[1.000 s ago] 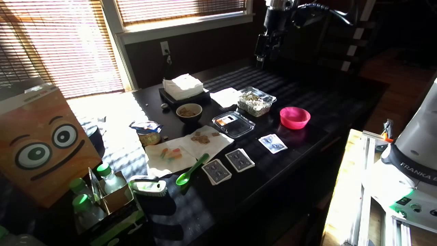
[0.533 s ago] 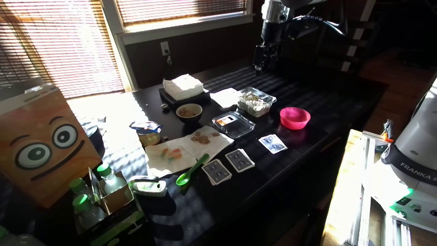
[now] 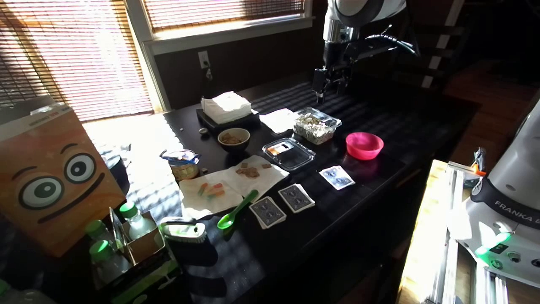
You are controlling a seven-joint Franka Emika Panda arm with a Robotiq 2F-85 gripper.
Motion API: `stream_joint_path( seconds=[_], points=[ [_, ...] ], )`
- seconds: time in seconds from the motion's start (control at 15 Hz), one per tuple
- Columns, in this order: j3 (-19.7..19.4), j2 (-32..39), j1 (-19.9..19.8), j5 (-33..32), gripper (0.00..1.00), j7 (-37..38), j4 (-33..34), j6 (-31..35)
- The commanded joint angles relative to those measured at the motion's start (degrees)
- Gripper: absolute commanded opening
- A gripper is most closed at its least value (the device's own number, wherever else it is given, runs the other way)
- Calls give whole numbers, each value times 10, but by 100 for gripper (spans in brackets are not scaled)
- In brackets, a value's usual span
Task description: Put some of the contents in the bowl on the lid and then after pour the contents on the lid in the bowl
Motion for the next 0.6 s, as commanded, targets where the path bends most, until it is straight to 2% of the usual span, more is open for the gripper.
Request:
stream_joint_path(
  seconds=[0.0, 0.33, 0.53],
  points=[
    [0, 72, -4, 43, 100, 18, 52, 5],
    [-3, 149, -11, 124, 100, 12, 106, 48],
    [-6, 195, -17, 139, 100, 42, 134, 77]
  ],
)
